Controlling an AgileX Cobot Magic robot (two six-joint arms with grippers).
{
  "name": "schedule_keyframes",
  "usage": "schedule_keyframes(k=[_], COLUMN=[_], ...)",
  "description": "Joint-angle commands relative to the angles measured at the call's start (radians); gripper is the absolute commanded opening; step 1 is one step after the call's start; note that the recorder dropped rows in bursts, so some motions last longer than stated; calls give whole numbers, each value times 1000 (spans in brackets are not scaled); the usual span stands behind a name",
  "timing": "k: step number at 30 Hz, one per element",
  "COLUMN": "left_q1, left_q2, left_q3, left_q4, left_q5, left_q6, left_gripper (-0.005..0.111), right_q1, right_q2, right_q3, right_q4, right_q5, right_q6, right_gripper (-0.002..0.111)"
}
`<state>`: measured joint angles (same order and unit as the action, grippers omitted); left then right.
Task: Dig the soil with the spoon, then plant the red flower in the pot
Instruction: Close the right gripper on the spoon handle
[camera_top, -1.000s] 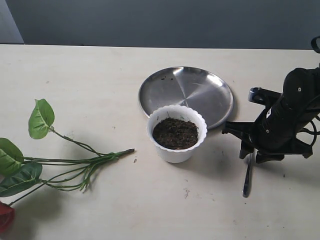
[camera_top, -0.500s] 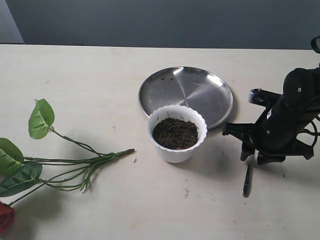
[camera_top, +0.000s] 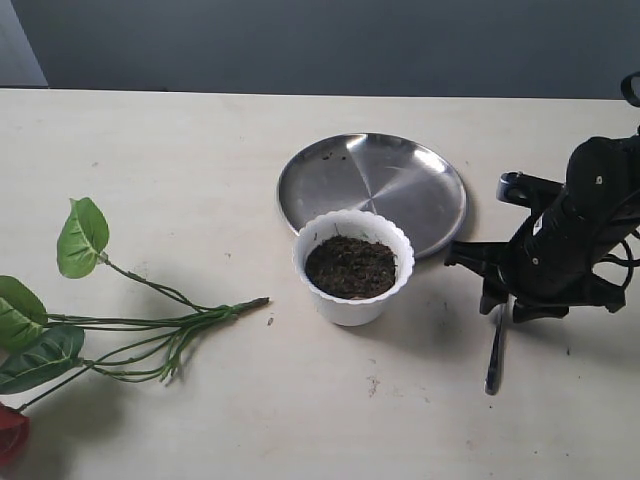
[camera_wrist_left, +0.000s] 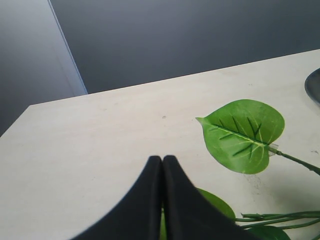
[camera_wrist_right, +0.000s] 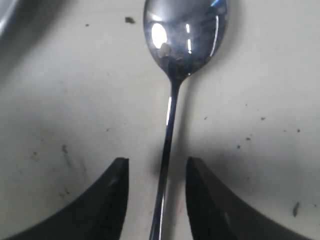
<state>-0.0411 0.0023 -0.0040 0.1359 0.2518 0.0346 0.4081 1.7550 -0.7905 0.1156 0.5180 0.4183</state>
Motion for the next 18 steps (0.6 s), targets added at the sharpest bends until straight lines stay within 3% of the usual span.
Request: schedule_keyframes(k=[1,18], left_q1=[2,2], left_q2=[-2,-2], left_q3=[4,4], left_q4=[0,0], left_q5=[-9,-9], left_q6=[-2,-2], left_gripper=[0,0], right_q1=[2,2], right_q2=[0,52], right_q3=[0,0], right_q4=[-11,-9], right_q5=[-31,-6], right_q6=[0,0], right_gripper=[38,37])
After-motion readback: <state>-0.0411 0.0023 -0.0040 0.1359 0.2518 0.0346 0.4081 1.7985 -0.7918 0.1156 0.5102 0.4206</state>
